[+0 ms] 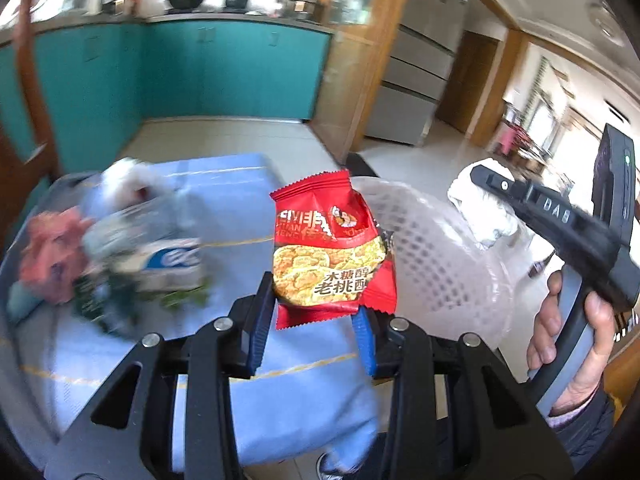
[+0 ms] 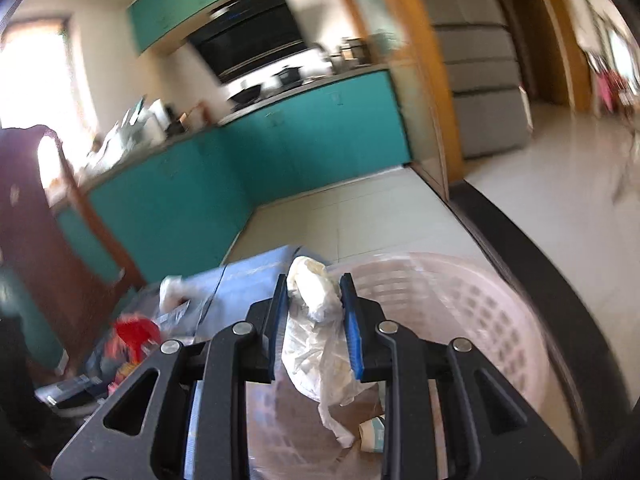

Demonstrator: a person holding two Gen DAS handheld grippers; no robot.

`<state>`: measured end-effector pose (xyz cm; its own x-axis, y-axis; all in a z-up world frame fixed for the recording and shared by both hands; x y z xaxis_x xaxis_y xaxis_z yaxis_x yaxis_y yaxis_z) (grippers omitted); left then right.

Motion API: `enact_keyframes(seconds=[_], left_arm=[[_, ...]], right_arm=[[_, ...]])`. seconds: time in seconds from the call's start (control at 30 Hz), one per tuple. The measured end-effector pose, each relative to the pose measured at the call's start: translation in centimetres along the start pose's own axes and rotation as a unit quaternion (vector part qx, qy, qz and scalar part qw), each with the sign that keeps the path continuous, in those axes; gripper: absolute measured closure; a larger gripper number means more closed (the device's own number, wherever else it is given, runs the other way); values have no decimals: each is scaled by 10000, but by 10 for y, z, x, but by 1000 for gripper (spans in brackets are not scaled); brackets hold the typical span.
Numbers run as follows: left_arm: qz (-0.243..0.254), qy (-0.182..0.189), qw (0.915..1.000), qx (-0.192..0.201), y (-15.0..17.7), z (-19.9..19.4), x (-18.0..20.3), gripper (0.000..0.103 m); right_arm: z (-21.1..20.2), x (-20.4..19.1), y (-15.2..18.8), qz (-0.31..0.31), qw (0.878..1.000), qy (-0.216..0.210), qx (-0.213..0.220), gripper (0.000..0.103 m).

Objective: Collect trash
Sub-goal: 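Carry tissue and red bag over the basket and open both tools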

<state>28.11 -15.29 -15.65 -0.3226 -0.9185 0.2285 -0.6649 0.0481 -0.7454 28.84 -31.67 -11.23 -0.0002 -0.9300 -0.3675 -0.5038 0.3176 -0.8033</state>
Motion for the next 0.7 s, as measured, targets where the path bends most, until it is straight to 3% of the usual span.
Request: enact_keyframes(seconds=[0.17,0.2,0.27,0.33,0.4,0.47,0.57,0.7], left_arm=[[233,356,9989,-213,-5,42,43,60],[286,405,9985,-225,-5,48,49,56],[316,449,9981,-269,-6,58,54,33],[253,384,9986,-255,-6,60,53,27],[167,342,9990,-247,-4,58,45,23],[33,116,9998,-186,-3,49,27,20],[-188,-512,9984,121,-6,27,-15,20],[-681,-1537,9852,332,5,-5,-100,20]], right_arm=[[4,33,4,420,9985,222,-257,72],[6,33,6,393,9984,271,-307,68],[6,30,7,342,9986,293,-291,47],[3,29,4,298,9988,327,-208,36],[2,24,3,241,9991,307,-170,34],[6,18,4,211,9993,229,-212,33],[12,4,7,89,9994,160,-289,33],[21,-21,16,-193,9990,13,-397,33]])
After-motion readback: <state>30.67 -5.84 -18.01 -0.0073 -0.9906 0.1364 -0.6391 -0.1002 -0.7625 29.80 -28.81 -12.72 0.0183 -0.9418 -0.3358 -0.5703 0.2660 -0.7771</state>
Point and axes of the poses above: each gripper's, at about its wrist camera, not at the fingertips, and z roughly the way its jaws point, x to its right, y to its underside, the point moved 10 cm from there along z, roughly the way its jaws point, and after that the axes turned 3 degrees about y, right-handed, at the moved point
